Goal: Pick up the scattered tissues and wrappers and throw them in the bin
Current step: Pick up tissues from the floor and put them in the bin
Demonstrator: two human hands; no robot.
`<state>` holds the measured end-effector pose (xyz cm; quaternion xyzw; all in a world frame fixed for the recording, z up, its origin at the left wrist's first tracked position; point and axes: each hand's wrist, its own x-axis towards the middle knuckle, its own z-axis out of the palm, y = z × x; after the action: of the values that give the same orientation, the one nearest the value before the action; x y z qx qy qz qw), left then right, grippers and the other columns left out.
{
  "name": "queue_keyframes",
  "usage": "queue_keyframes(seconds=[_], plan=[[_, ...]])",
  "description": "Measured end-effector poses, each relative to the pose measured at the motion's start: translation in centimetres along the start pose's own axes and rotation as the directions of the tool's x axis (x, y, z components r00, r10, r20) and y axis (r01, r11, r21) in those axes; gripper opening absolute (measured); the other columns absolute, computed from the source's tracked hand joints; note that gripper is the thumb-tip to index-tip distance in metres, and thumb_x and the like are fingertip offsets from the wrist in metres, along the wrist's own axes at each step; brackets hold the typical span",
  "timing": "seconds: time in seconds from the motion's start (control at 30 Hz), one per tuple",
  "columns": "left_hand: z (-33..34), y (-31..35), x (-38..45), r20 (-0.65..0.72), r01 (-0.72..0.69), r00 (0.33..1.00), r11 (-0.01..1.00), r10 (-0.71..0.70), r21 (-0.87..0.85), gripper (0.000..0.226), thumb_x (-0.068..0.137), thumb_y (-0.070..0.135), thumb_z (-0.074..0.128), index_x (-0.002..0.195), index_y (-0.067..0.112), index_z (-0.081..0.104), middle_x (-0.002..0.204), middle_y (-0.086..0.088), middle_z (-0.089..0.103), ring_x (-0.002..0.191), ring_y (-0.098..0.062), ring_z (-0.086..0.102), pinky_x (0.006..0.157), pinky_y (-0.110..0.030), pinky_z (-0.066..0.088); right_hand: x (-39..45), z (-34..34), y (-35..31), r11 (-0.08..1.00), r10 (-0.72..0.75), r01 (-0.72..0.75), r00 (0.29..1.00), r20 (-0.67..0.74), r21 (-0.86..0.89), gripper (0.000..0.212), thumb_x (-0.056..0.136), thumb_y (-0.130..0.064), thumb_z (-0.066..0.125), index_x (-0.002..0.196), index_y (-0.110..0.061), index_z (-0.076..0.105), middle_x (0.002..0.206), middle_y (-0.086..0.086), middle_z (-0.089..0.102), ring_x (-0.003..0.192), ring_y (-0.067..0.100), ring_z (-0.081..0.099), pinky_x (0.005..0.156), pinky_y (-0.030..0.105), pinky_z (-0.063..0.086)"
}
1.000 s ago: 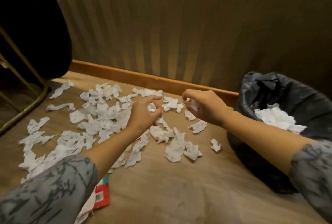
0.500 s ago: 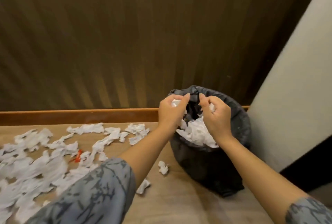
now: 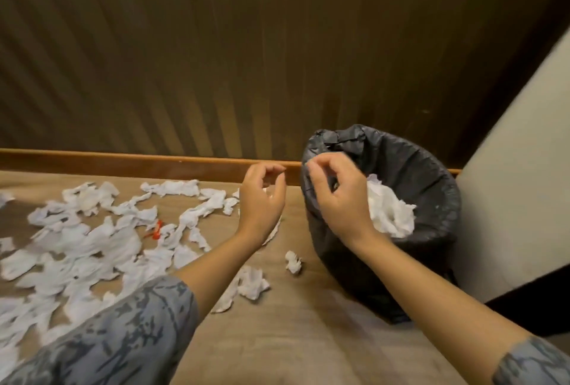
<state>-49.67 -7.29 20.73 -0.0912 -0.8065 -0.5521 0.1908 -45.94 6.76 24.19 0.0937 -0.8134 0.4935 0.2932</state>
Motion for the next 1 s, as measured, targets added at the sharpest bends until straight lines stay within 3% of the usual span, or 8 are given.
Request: queue_keyframes(seconds=[0.23, 0.33, 0.43, 0.5, 0.67, 0.77, 0.9, 1.0], plan=[[-9.9, -10.8, -6.0, 0.018, 0.208, 0.973, 0.911, -0.229, 0.357, 0.017, 0.087, 0.013, 0.061, 0.100, 0.024, 0.064, 0.106, 0.001, 0.063, 0.104, -0.013, 0.055, 0.087, -0.027, 0.044, -8.8, 11.5, 4.0, 0.990, -0.064, 0.118, 0.873, 0.484, -0.082, 0.013, 0.091, -0.026, 0.056, 0.097, -0.018, 0.065, 0.097, -0.003, 0.063, 0.097, 0.016, 0.055, 0.088, 0.043, 0.045], [-13.1, -14.8, -9.8, -0.024, 0.368, 0.916, 0.811, -0.402, 0.455, 0.021, 0.086, 0.017, 0.065, 0.103, 0.028, 0.061, 0.124, -0.006, 0.054, 0.122, -0.023, 0.048, 0.097, -0.031, 0.040, -12.3, 13.8, 8.5, 0.912, 0.257, -0.003, 0.785, 0.564, -0.411, 0.049, 0.088, -0.058, 0.041, 0.119, -0.026, 0.059, 0.131, -0.002, 0.052, 0.128, 0.022, 0.040, 0.108, 0.049, 0.031], [-15.7, -18.1, -13.3, -0.124, 0.541, 0.816, 0.669, -0.565, 0.509, 0.026, 0.087, 0.022, 0.065, 0.113, 0.019, 0.061, 0.145, -0.014, 0.037, 0.138, -0.029, 0.032, 0.108, -0.039, 0.032, -14.3, 15.1, 10.8, 0.722, 0.625, -0.268, 0.648, 0.436, -0.638, 0.087, 0.078, -0.084, 0.033, 0.142, -0.025, 0.035, 0.160, 0.007, 0.014, 0.147, 0.034, 0.001, 0.115, 0.055, 0.015], [-17.2, -19.8, -14.9, -0.170, 0.572, 0.791, 0.611, -0.588, 0.547, 0.037, 0.087, 0.032, 0.066, 0.120, 0.020, 0.058, 0.152, -0.017, 0.028, 0.144, -0.031, 0.022, 0.112, -0.042, 0.028, -14.9, 15.9, 11.1, 0.646, 0.708, -0.357, 0.612, 0.353, -0.675, 0.095, 0.075, -0.087, 0.034, 0.147, -0.025, 0.027, 0.162, 0.010, -0.001, 0.147, 0.036, -0.010, 0.116, 0.056, 0.002], [-19.3, -22.8, -15.6, -0.260, 0.624, 0.737, 0.479, -0.624, 0.617, 0.078, 0.079, 0.063, 0.063, 0.142, 0.026, 0.036, 0.162, -0.012, 0.002, 0.149, -0.028, -0.009, 0.118, -0.048, -0.001, -16.5, 18.2, 11.1, 0.827, 0.549, -0.342, 0.663, 0.509, -0.446, 0.094, 0.074, -0.083, 0.044, 0.147, -0.028, 0.026, 0.162, 0.001, 0.000, 0.148, 0.021, -0.003, 0.120, 0.043, 0.016], [-19.0, -24.3, -15.2, -0.299, 0.612, 0.768, 0.511, -0.567, 0.604, 0.090, 0.077, 0.063, 0.065, 0.149, 0.026, 0.025, 0.163, -0.010, 0.000, 0.148, -0.027, -0.014, 0.116, -0.048, -0.011, -17.1, 20.3, 10.7, 0.905, 0.374, -0.123, 0.685, 0.625, -0.407, 0.095, 0.072, -0.084, 0.048, 0.150, -0.036, 0.022, 0.162, -0.001, -0.004, 0.148, 0.018, -0.007, 0.121, 0.041, 0.009], [-17.9, -25.5, -15.3, -0.243, 0.567, 0.817, 0.652, -0.523, 0.504, 0.080, 0.082, 0.052, 0.067, 0.149, 0.029, 0.030, 0.158, 0.001, 0.023, 0.149, -0.020, 0.004, 0.120, -0.045, 0.010, -18.2, 22.6, 11.1, 0.953, 0.147, 0.116, 0.630, 0.763, -0.279, 0.084, 0.076, -0.081, 0.050, 0.147, -0.041, 0.031, 0.163, -0.001, 0.004, 0.149, 0.019, -0.002, 0.121, 0.039, 0.004], [-16.6, -25.1, -16.9, -0.264, 0.514, 0.858, 0.740, -0.441, 0.433, 0.059, 0.083, 0.040, 0.071, 0.137, 0.026, 0.052, 0.133, 0.000, 0.048, 0.128, -0.013, 0.035, 0.107, -0.030, 0.032, -19.8, 23.0, 11.6, 0.972, -0.039, 0.200, 0.662, 0.748, -0.126, 0.050, 0.087, -0.061, 0.058, 0.122, -0.026, 0.060, 0.147, 0.004, 0.043, 0.139, 0.023, 0.030, 0.113, 0.048, 0.032]])
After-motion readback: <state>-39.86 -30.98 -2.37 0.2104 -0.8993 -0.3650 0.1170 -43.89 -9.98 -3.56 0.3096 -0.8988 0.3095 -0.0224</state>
